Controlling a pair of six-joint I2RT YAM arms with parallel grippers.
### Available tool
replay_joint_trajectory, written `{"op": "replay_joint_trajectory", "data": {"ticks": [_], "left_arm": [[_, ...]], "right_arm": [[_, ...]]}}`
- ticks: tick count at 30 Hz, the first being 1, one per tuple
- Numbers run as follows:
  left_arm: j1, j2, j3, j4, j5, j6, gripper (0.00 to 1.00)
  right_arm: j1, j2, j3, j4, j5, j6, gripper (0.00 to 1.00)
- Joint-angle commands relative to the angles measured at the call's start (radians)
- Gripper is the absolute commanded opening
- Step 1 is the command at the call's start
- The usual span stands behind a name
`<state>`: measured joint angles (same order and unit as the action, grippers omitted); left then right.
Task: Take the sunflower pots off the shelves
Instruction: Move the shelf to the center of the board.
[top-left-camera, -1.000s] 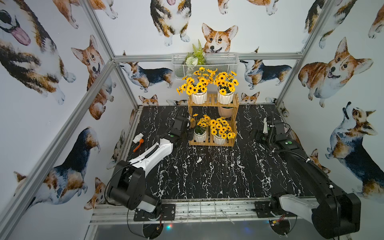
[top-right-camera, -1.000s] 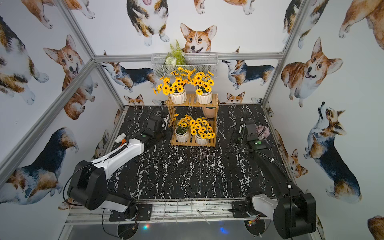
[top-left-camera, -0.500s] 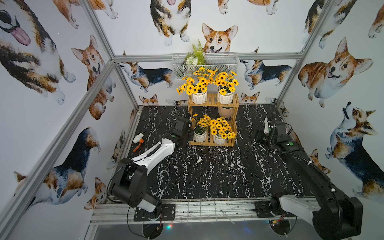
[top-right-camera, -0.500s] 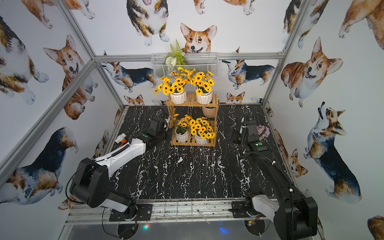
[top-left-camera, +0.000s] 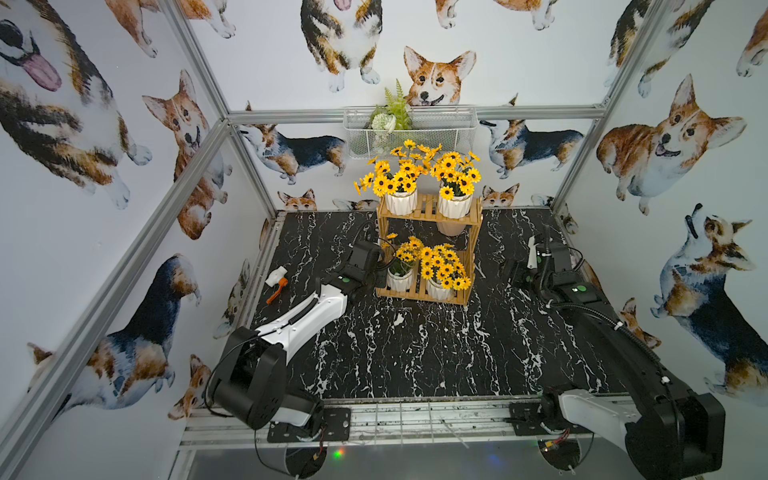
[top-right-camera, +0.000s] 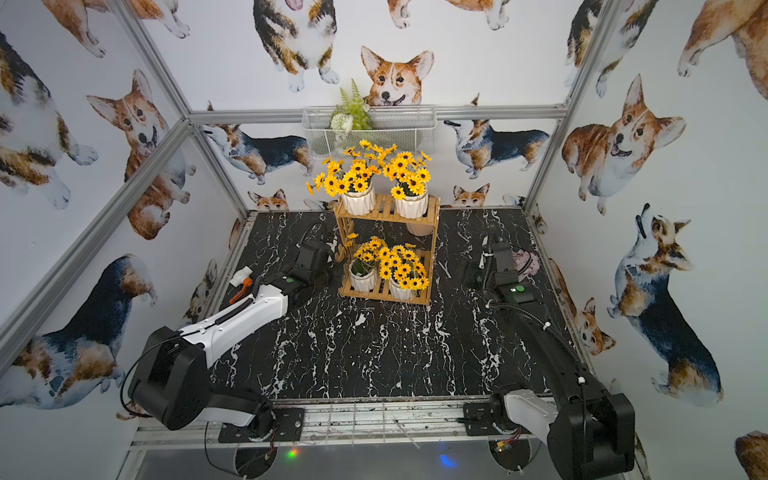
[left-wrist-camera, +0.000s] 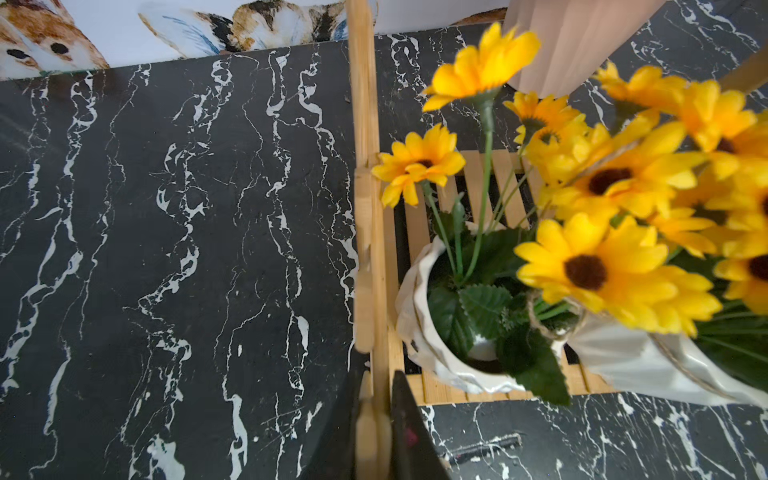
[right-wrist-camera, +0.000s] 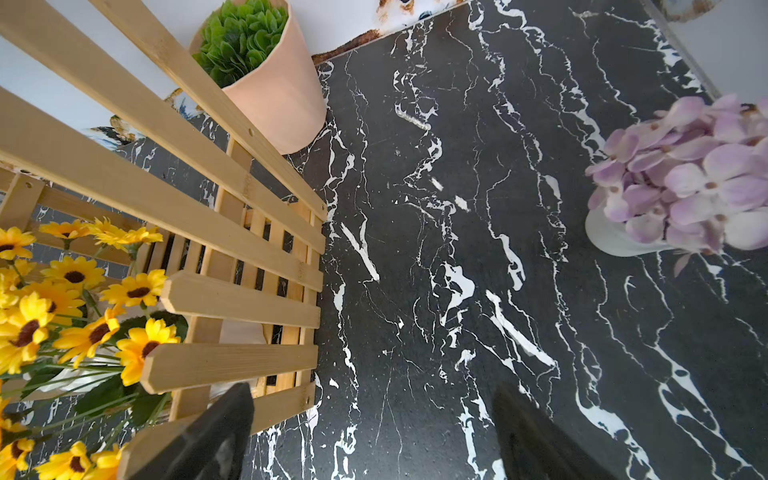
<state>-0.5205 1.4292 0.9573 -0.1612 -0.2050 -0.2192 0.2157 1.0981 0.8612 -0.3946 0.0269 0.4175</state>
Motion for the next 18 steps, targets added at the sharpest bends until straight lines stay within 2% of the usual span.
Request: {"op": "replay_joint_trajectory", "data": {"ticks": [1, 6, 18], "left_arm": [[-0.01, -0.038, -0.02, 0.048, -0.09, 0.052, 0.05], [-0.024, -0.103, -0.086, 0.07, -0.18, 0.005, 0.0], [-0.07, -0.296, -0.266, 0.097, -0.379, -0.129, 0.0]], "right_arm": [[0.001, -0.003, -0.001, 0.029, 0.0, 0.014, 0.92], [0.001, -0.003, -0.002, 0.032, -0.006, 0.016, 0.92], [0.008, -0.009, -0.005, 0.033, -0.013, 0.017, 0.92]]}}
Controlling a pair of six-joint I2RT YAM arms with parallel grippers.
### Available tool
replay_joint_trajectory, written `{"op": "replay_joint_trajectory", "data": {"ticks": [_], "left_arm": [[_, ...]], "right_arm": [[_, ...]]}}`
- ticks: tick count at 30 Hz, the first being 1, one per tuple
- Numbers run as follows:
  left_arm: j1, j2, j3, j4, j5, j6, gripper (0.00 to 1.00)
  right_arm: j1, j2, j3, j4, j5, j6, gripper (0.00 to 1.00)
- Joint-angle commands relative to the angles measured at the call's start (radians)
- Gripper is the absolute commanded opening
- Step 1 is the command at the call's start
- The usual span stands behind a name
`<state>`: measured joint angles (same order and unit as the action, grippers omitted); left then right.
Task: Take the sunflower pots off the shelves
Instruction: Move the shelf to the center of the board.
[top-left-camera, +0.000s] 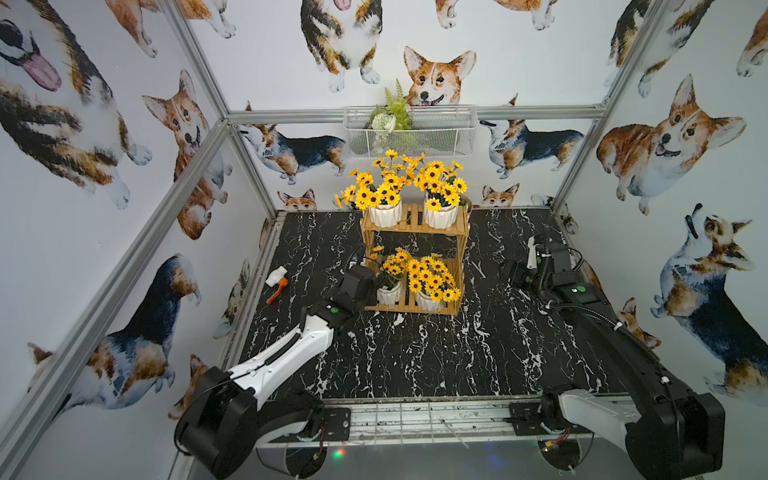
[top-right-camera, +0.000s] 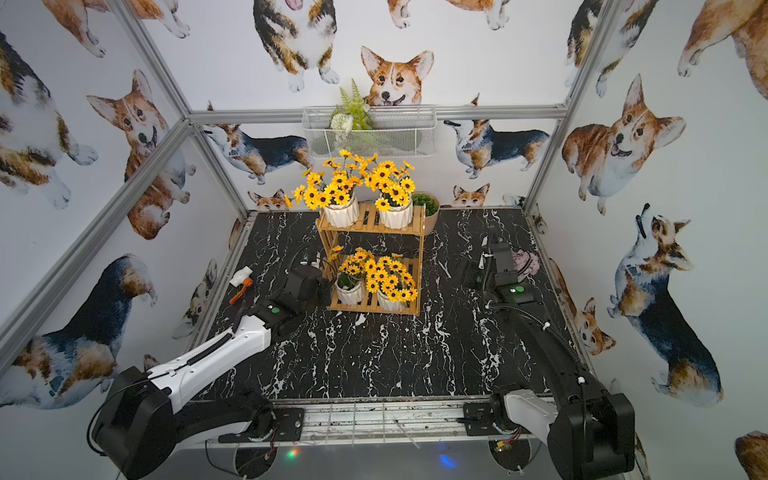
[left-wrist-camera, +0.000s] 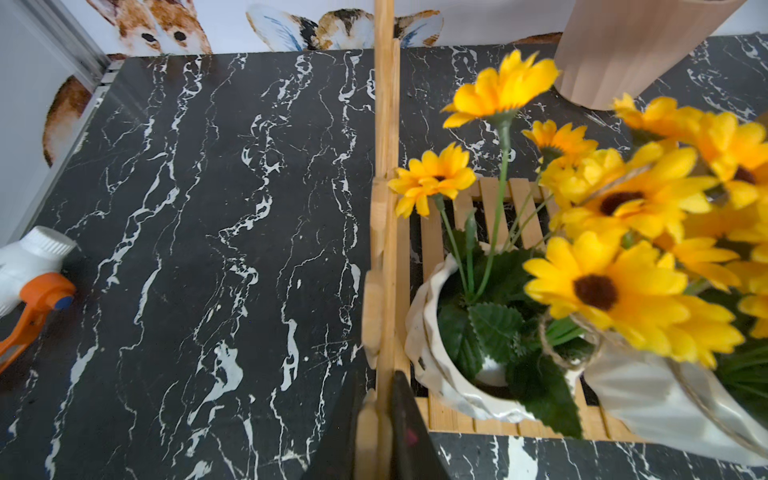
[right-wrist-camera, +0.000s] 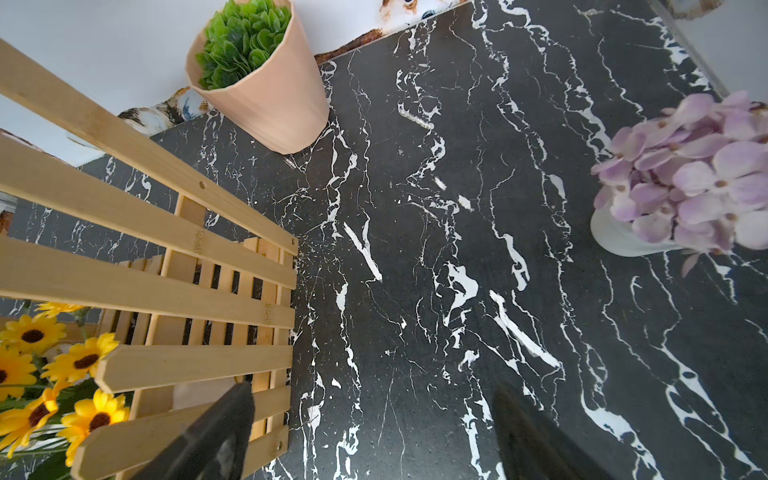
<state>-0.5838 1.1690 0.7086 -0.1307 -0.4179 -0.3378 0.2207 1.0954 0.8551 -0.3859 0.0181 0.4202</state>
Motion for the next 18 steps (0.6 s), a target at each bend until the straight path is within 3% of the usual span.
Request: {"op": "replay_joint_trajectory", "data": {"ticks": [1, 18], "left_arm": [[-0.014, -0.051, -0.027, 0.066, -0.181, -0.02, 0.0], [-0.09, -0.166, -0.139, 0.052, -0.262, -0.083, 0.01]], "right_arm": [[0.003, -0.006, 0.001, 0.024, -0.005, 0.014, 0.92], [0.014, -0.018, -0.001, 0.016, -0.004, 0.011, 0.92]]}}
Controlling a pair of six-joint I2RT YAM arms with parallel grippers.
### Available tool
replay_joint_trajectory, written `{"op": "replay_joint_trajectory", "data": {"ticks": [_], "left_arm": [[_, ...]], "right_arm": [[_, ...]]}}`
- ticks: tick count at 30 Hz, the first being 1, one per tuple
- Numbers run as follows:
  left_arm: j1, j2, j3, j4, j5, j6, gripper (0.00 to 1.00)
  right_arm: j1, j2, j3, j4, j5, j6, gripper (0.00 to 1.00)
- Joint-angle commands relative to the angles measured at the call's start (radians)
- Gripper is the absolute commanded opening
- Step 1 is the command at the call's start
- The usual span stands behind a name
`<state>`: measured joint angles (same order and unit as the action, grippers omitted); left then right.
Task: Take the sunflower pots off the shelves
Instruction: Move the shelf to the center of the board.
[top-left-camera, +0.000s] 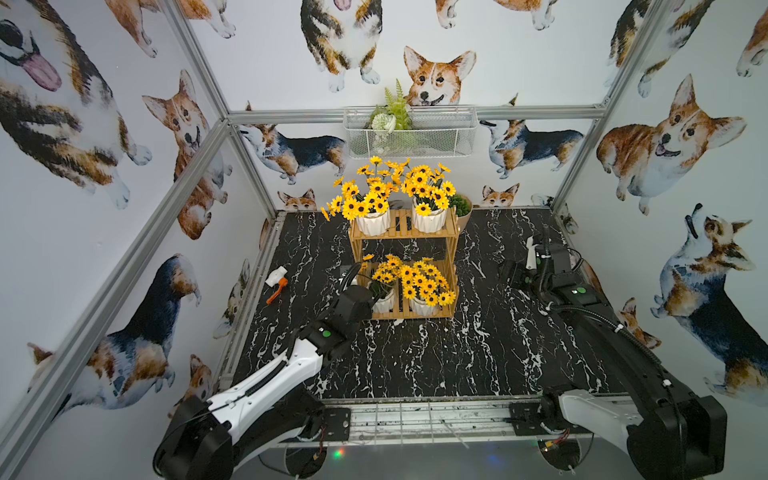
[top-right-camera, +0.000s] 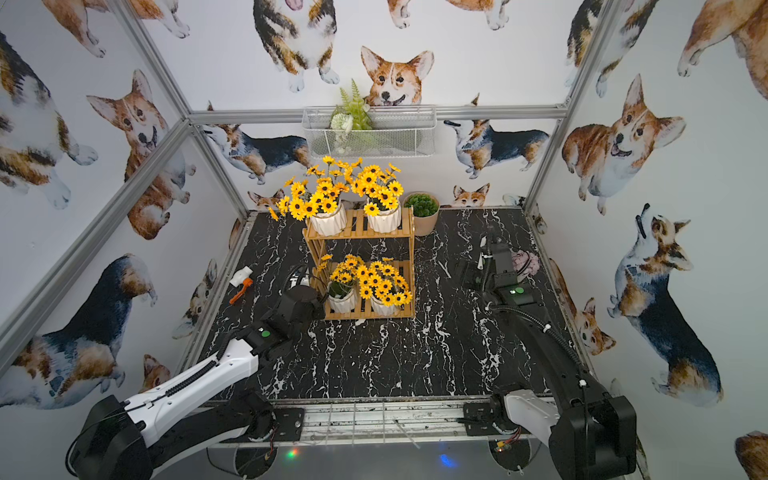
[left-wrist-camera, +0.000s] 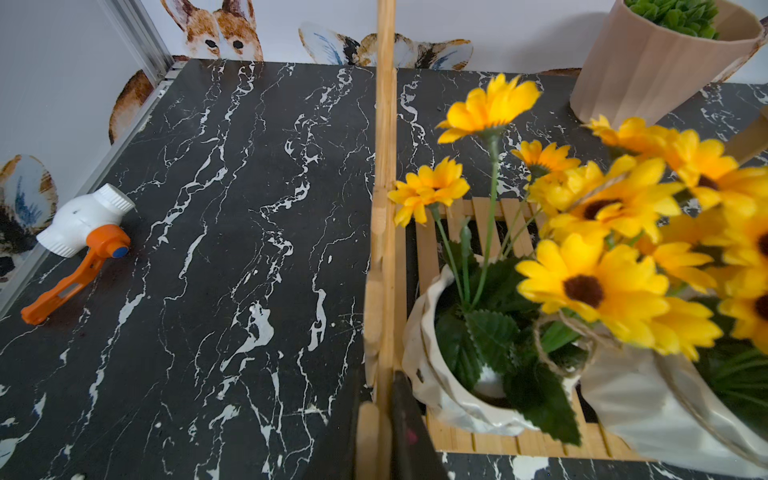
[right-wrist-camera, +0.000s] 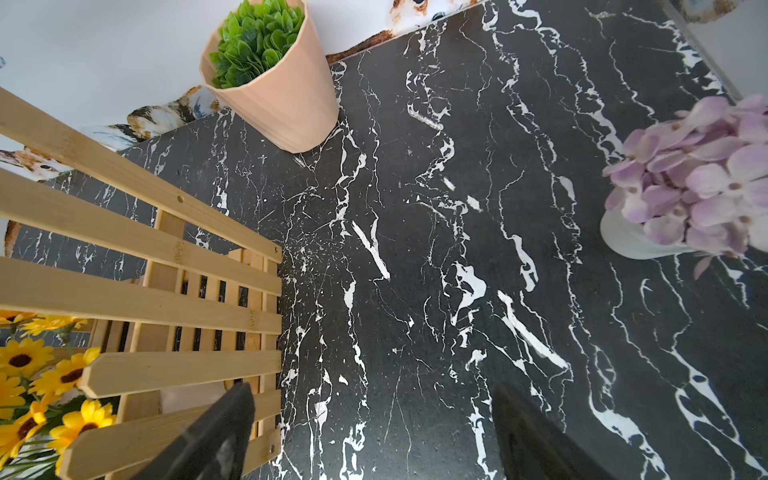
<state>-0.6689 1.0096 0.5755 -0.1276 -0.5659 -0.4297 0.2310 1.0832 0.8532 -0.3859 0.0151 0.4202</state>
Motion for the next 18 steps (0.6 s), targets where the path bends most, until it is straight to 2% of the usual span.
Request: {"op": "replay_joint_trajectory", "data": {"ticks": [1, 6, 9, 11, 13, 18], "left_arm": [[-0.007, -0.006, -0.009, 0.049, -0.116, 0.005, 0.03], [-0.009, -0.003, -0.02, 0.049, -0.121, -0.001, 0.12], [-0.009, -0.003, -0.022, 0.043, -0.127, -0.003, 0.33], [-0.008, -0.004, -0.022, 0.041, -0.129, -0.003, 0.42], [-0.008, -0.008, -0.024, 0.04, -0.136, -0.003, 0.55], [-0.008, -0.033, -0.032, 0.045, -0.163, -0.011, 0.7]], "right_arm": [[0.003, -0.006, 0.001, 0.016, -0.001, 0.011, 0.92], [0.004, -0.009, 0.0, 0.014, 0.002, 0.008, 0.92], [0.006, -0.009, 0.0, 0.013, 0.0, 0.008, 0.92], [0.006, -0.009, 0.0, 0.013, -0.003, 0.006, 0.92], [0.006, -0.008, 0.001, 0.013, -0.013, 0.002, 0.92], [0.007, -0.014, 0.006, 0.014, -0.04, -0.019, 0.93]]}}
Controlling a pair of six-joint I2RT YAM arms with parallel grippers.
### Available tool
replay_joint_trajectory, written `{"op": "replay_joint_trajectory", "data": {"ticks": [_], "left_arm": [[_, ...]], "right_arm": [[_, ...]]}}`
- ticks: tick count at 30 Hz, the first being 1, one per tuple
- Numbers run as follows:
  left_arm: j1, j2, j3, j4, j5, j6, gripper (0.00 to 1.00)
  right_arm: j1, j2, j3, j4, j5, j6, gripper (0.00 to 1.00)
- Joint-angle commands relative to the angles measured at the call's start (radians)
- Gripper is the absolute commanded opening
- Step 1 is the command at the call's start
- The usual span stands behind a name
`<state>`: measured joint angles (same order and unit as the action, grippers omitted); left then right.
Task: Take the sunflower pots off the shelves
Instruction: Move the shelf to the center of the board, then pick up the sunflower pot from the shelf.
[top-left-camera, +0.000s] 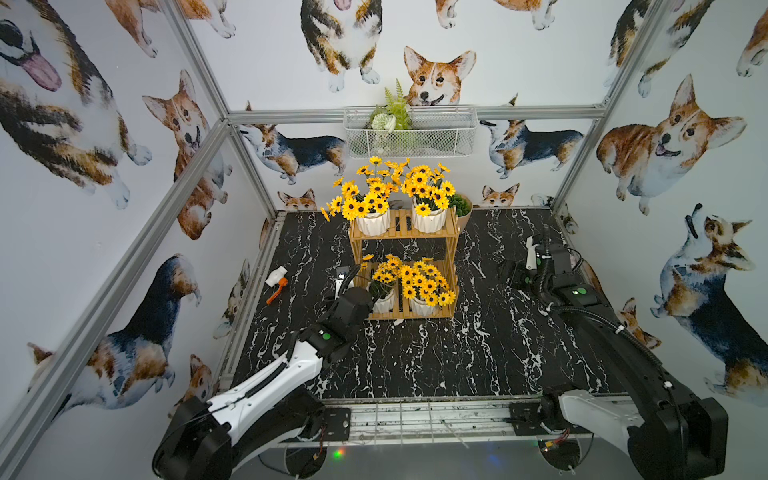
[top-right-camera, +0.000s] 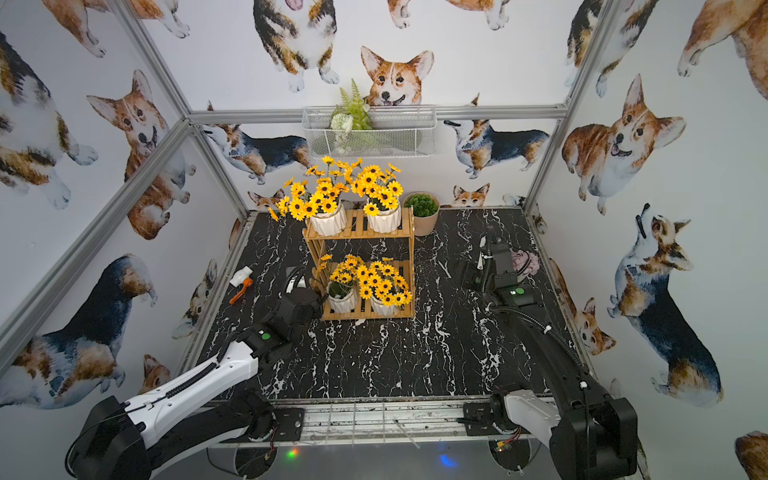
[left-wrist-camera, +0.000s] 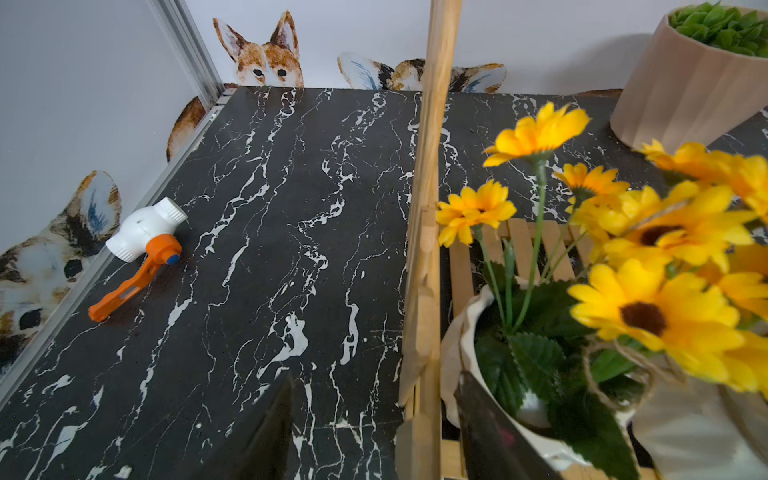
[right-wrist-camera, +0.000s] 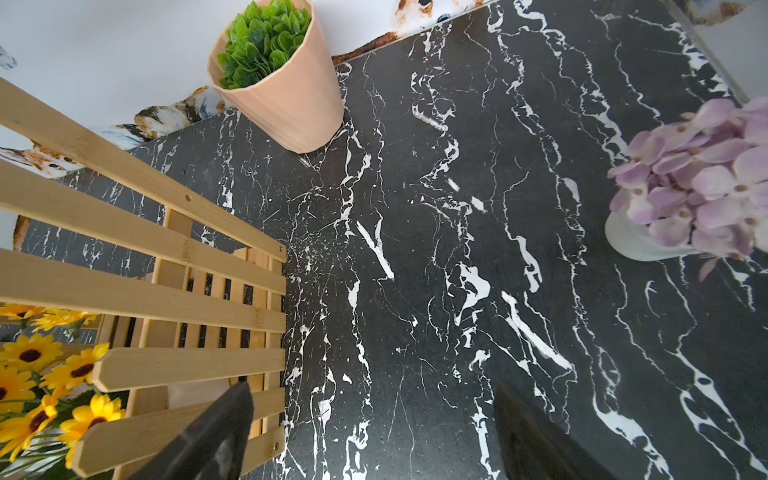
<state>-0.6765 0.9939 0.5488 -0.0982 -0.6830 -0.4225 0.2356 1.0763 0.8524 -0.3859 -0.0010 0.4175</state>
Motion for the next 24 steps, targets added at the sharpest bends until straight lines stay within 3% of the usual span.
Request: {"op": "replay_joint_trajectory", "data": {"ticks": [1, 6, 13, 18, 24], "left_arm": [[0.0, -0.029, -0.006, 0.02, -0.047, -0.015, 0.74], [0.001, -0.098, -0.007, 0.037, -0.062, 0.025, 0.98], [0.03, -0.253, 0.031, 0.017, -0.034, 0.142, 1.0], [0.171, -0.363, 0.091, -0.008, 0.163, 0.201, 1.0], [0.497, -0.33, 0.175, -0.03, 0.637, 0.129, 1.0]], "right_arm": [[0.002, -0.009, 0.007, 0.018, -0.033, -0.021, 0.94], [0.002, -0.014, 0.016, 0.051, -0.124, -0.055, 0.99], [0.012, -0.068, 0.016, 0.154, -0.248, -0.06, 1.0], [0.075, -0.123, 0.029, 0.264, -0.328, -0.166, 1.0], [0.128, -0.111, 0.056, 0.401, -0.466, -0.237, 1.0]]}}
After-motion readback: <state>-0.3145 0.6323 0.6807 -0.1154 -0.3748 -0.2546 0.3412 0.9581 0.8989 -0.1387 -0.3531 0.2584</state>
